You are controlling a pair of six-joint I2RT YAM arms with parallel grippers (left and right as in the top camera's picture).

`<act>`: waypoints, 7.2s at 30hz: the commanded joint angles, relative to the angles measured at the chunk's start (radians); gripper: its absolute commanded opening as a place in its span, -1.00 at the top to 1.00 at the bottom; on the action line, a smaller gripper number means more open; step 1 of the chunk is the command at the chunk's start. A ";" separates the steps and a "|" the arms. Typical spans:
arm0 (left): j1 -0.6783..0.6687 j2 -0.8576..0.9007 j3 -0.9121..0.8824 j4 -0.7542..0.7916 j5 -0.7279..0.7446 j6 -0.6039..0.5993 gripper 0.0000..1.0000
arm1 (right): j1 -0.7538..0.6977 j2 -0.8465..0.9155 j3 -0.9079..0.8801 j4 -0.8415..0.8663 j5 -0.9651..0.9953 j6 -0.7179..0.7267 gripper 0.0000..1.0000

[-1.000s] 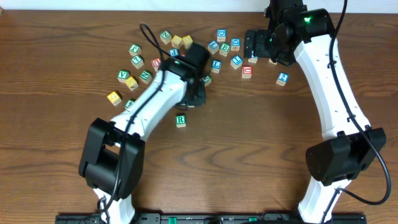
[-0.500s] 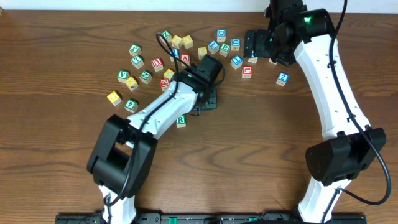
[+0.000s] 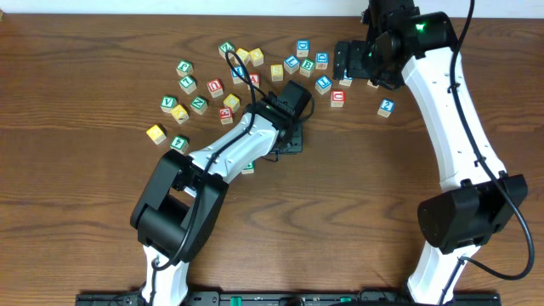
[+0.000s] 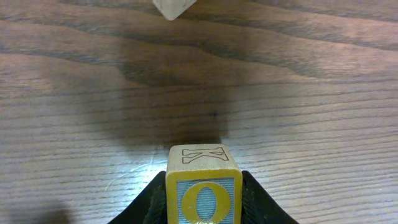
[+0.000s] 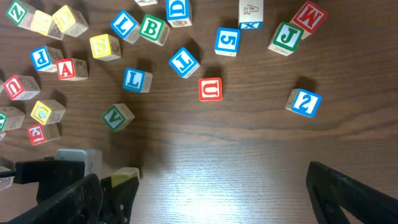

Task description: Spell out ROBOT

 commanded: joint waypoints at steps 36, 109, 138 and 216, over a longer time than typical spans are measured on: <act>0.026 -0.130 0.007 -0.017 -0.006 0.033 -0.15 | -0.101 -0.076 -0.006 -0.040 -0.007 -0.019 -0.98; 0.097 -0.153 -0.228 -0.127 0.006 0.014 -0.24 | -0.139 -0.080 -0.007 -0.112 -0.006 -0.027 -0.99; 0.111 -0.126 -0.228 -0.111 0.032 0.018 0.03 | -0.139 -0.080 -0.007 -0.112 -0.006 -0.026 -0.99; 0.074 -0.061 -0.132 0.099 0.020 0.164 0.38 | -0.139 -0.080 -0.007 -0.116 -0.006 -0.027 -0.99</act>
